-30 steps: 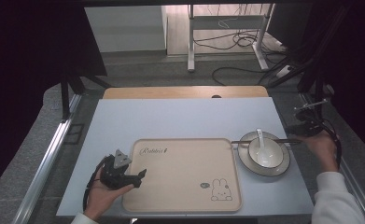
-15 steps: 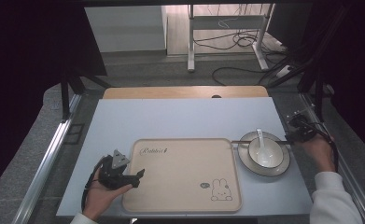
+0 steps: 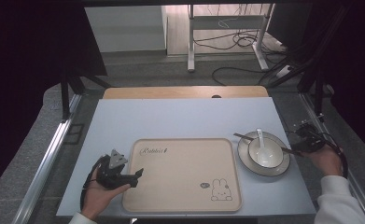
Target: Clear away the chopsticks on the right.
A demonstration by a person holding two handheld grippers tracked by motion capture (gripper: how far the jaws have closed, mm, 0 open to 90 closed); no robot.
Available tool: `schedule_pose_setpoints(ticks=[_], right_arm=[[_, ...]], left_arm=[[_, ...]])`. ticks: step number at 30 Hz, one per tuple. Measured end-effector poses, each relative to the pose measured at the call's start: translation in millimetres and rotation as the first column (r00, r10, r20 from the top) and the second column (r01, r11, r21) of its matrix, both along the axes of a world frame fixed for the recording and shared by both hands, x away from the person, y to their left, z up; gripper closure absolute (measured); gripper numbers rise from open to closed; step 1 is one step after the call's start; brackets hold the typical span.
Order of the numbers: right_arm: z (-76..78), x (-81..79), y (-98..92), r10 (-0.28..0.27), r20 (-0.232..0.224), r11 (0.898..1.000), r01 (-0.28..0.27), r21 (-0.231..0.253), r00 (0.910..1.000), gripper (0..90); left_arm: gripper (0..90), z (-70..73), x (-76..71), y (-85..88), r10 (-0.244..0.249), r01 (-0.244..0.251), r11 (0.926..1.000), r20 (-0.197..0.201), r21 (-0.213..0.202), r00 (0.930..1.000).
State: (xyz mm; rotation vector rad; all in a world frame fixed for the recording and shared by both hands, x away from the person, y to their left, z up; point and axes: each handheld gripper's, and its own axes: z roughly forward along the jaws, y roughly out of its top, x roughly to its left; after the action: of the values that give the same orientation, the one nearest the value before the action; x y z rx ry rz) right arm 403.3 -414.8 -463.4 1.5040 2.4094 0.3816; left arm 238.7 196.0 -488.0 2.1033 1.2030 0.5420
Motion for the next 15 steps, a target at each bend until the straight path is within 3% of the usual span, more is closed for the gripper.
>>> schedule_pose_setpoints(ticks=[5, 9, 12, 13, 15], right_arm=[[-0.2, -9.5, 0.3, 0.004, -0.006, 1.0, -0.004, 0.003, 1.0, 89.0], [9.6, -14.2, 0.1, 0.003, 0.037, 1.0, -0.002, -0.006, 0.9993, 89.0], [23.7, -20.5, 3.5, 0.02, 0.087, 1.0, -0.022, 0.019, 0.996, 89.0], [29.5, -23.6, 7.5, 0.05, 0.097, 0.997, -0.055, 0.053, 0.9941, 89.0], [30.6, -24.8, 12.6, 0.078, 0.093, 0.994, -0.085, 0.069, 0.9926, 89.0]], left_arm=[[13.9, 0.3, -0.2, 1.5, 0.003, -0.003, 1.0, 0.003, 0.0, 1.0], [13.9, 0.1, -0.3, 2.1, 0.008, -0.008, 1.0, 0.005, -0.006, 1.0], [13.9, 0.5, -0.4, 2.9, 0.005, -0.005, 1.0, 0.004, -0.003, 1.0], [14.0, 0.3, -0.2, 2.6, 0.006, -0.006, 1.0, 0.004, -0.003, 1.0], [14.0, -0.1, -0.1, 1.8, 0.006, -0.006, 1.0, 0.004, -0.002, 1.0]])
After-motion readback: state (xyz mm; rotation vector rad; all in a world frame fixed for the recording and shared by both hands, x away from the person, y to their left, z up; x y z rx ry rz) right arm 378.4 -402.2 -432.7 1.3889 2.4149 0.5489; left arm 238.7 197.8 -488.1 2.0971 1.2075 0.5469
